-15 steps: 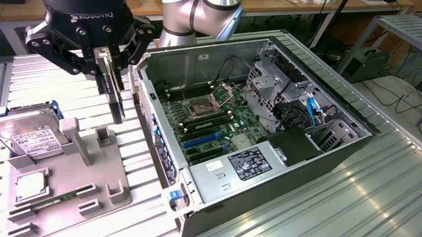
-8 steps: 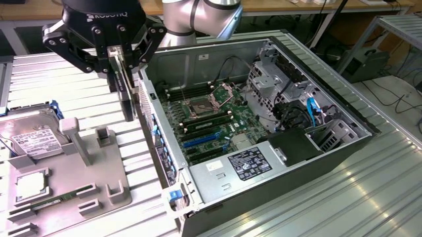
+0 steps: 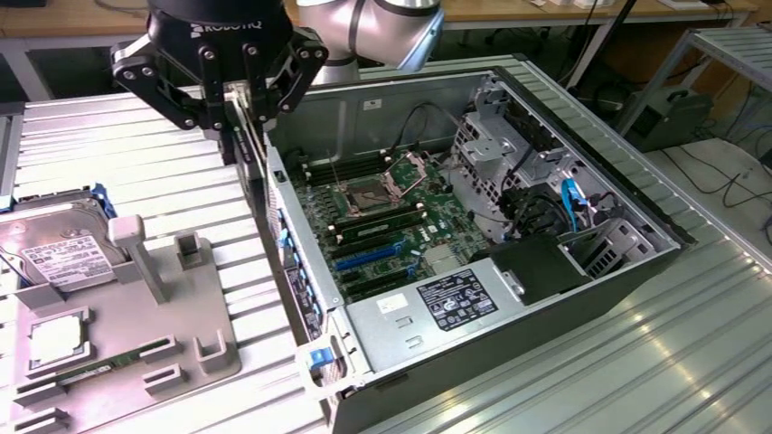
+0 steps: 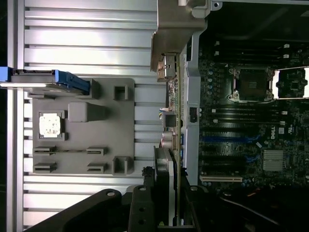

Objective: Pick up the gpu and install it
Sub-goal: 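Pick up the gpu and move the gpu toward the slot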

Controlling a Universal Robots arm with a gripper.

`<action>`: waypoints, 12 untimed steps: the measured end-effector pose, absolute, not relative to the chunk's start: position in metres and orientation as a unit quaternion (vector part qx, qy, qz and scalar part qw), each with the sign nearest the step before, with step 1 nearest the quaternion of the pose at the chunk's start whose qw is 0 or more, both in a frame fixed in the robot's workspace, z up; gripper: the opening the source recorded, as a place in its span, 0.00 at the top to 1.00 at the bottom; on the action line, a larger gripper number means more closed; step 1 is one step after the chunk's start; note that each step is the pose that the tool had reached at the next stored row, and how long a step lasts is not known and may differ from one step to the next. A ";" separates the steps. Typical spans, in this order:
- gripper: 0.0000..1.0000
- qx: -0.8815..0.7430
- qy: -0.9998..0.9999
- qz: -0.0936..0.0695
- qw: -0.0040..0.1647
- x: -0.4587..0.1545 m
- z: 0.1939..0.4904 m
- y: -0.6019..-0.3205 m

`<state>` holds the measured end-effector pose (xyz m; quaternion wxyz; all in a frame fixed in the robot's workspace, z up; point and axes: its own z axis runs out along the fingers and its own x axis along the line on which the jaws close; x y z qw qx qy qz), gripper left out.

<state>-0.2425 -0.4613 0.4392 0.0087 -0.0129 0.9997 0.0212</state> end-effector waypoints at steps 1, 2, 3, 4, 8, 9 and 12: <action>0.72 -0.013 1.000 0.021 0.009 -0.241 0.439 -0.461; 0.72 -0.013 1.000 0.021 0.009 -0.239 0.439 -0.461; 0.72 -0.013 1.000 0.021 0.009 -0.237 0.439 -0.461; 0.72 -0.013 1.000 0.021 0.009 -0.236 0.439 -0.461; 0.72 -0.013 1.000 0.021 0.009 -0.227 0.439 -0.461; 0.72 -0.013 1.000 0.021 0.009 -0.225 0.439 -0.461; 0.72 -0.013 1.000 0.021 0.009 -0.220 0.439 -0.461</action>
